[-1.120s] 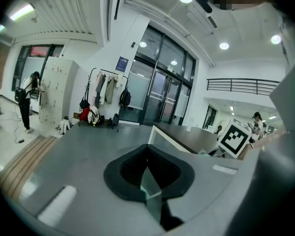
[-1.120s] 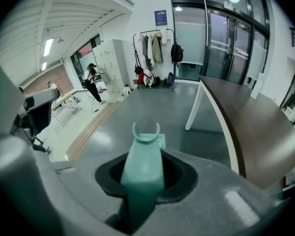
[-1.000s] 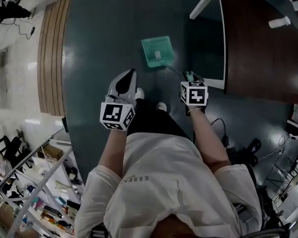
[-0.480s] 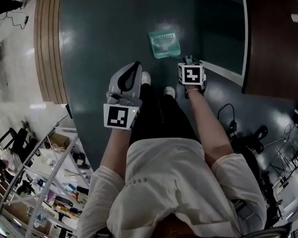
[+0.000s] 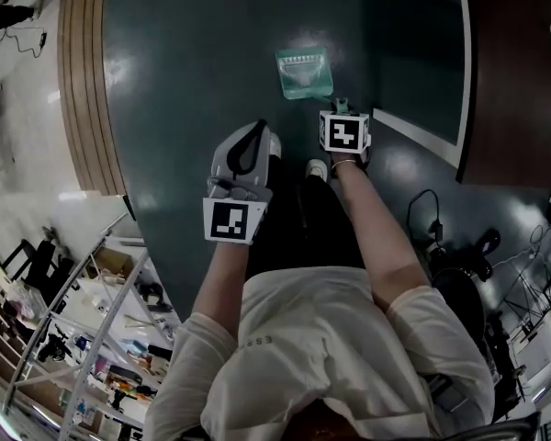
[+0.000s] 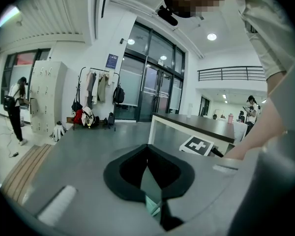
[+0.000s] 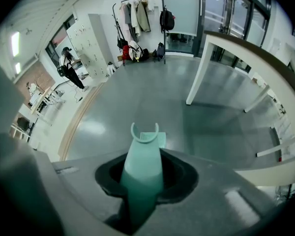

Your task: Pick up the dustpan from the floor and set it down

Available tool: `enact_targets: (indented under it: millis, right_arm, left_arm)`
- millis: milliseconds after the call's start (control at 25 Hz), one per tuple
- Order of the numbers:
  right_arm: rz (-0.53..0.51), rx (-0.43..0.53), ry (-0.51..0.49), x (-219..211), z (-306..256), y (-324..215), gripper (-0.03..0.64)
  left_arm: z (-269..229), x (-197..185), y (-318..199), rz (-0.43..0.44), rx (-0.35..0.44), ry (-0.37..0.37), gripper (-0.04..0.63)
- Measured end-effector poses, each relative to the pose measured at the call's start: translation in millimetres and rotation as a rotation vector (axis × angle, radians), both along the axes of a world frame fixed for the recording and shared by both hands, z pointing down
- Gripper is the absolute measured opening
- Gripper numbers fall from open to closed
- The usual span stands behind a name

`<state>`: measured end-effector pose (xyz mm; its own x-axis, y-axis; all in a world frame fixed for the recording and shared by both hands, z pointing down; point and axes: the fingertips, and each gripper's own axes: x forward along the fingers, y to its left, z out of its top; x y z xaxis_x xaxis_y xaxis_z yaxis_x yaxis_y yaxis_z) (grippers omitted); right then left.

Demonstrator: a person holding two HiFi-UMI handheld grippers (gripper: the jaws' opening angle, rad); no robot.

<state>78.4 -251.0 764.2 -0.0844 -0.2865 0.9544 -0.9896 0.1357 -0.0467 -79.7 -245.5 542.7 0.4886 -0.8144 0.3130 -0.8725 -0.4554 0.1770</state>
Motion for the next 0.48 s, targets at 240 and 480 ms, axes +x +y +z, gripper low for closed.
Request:
enact_targets:
  millis: [240,480]
  right_arm:
    - [-0.01,0.001,-0.032,-11.9,6.4,4.8,0.081]
    - [-0.08,0.129,-0.023,-25.8,-11.2,-2.0,0.342]
  left_arm:
    - [9.0,-5.7,0.3,-0.025,-0.041,-0.003,0.014]
    - [13.3,-1.0,8.7,-0.043,-0.065,0.023,0.014]
